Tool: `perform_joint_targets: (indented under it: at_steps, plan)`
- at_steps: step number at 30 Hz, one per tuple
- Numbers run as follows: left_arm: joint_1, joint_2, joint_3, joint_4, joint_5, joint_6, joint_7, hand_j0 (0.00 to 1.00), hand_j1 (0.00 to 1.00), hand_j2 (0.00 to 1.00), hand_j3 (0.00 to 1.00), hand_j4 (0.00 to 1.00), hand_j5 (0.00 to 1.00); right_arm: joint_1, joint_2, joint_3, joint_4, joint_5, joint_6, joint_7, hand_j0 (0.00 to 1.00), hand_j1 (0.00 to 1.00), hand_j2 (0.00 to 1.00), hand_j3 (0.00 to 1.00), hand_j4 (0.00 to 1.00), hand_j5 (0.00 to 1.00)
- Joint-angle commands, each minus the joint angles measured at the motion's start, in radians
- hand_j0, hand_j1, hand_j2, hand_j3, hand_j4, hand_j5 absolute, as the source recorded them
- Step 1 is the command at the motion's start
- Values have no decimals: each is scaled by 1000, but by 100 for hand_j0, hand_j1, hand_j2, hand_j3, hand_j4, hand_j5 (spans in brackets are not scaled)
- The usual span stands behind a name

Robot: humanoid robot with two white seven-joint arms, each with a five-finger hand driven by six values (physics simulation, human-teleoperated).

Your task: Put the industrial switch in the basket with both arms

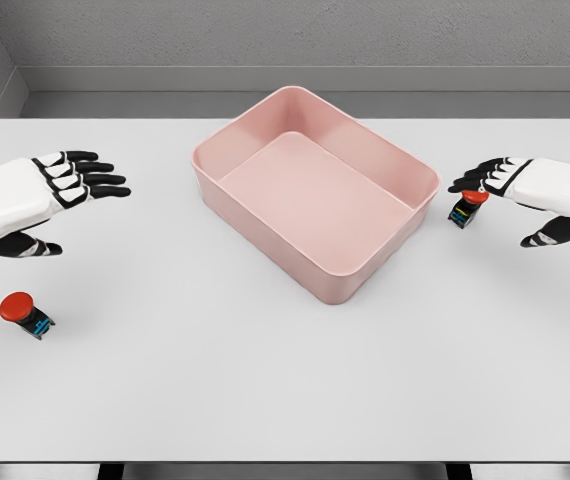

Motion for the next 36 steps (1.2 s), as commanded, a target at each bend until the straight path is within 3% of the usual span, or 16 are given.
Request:
perform_joint_targets:
  at_steps: [1,6,7,10,11,13,16,20,25,29,36]
  plan:
    - [0,0,1,0,6,0,0,100,100,100,100,100,100,0,-2,-2,2,-5,1,0,100,100,100,100,100,100]
    - [-20,8,2,0,6,0,-5,100,100,100,100,100,100,-2,-5,-22,28,-2,1,-3,100,100,100,100,100,100]
    - [-31,10,2,0,8,0,-42,100,100,100,100,100,100,-2,-3,-28,28,-1,1,-1,100,100,100,100,100,100]
    - [-83,11,2,0,9,0,-241,100,100,100,100,100,100,-8,21,-30,28,-1,1,2,98,98,98,98,98,98]
    - [-113,14,2,0,9,0,-327,100,100,100,100,100,100,-12,25,-33,28,1,1,2,91,91,91,91,91,91]
    - [-141,13,2,0,9,0,-464,100,100,100,100,100,100,-12,44,-54,28,7,1,3,90,90,90,90,90,90]
    - [-152,19,18,0,9,0,-563,100,100,100,100,100,100,-15,87,-57,56,33,1,6,88,88,88,88,88,88]
    - [-153,42,22,0,8,0,-594,100,100,100,100,100,100,-28,133,-59,85,47,1,19,88,88,88,88,88,88]
    - [-153,51,22,0,-4,0,-594,100,100,100,100,100,100,-32,132,-80,139,44,1,20,88,88,88,88,88,88]
    - [-144,53,-19,0,-9,0,-594,100,100,100,100,100,100,-28,132,-96,146,38,1,19,88,88,88,88,88,88]
    - [-138,54,-70,0,-155,0,-594,100,100,100,100,100,100,-11,147,-88,175,1,1,3,86,86,86,86,86,86]
